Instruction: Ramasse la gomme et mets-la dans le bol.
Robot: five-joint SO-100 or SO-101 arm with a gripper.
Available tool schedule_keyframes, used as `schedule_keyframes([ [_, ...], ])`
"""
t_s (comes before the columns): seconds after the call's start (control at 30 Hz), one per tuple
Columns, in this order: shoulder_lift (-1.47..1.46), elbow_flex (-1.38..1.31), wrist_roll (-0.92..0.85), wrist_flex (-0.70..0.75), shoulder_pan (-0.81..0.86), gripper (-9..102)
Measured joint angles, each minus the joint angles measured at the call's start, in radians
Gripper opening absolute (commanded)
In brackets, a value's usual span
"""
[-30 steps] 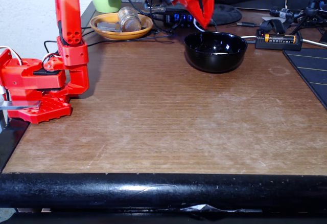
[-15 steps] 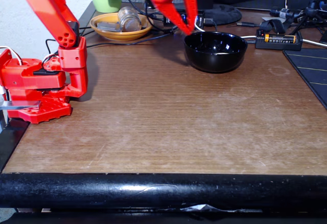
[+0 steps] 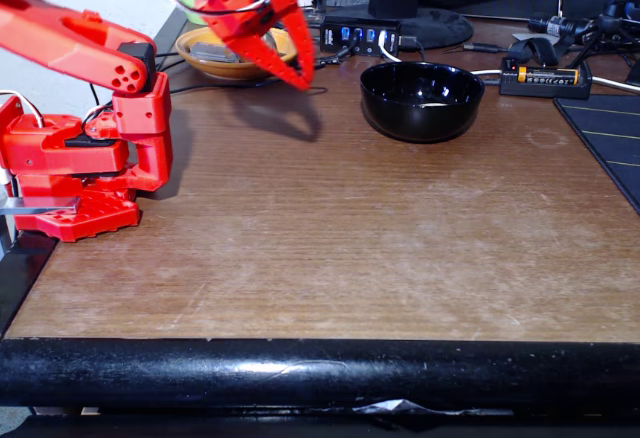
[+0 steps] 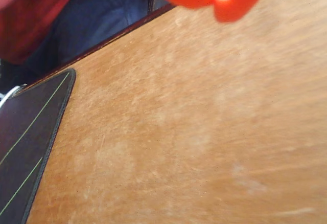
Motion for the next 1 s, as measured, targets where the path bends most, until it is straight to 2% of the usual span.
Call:
schedule_keyframes([
  [0.17, 0.141, 0.06, 0.008, 0.075, 0.002, -6],
  [0.33, 0.261, 0.109, -0.003, 0.175, -0.074, -6],
  [0.83, 0.431, 0.413, -0.048, 0.156, -0.055, -6],
  [1.0, 0.431, 0.472, -0.012, 0.094, -0.055, -6],
])
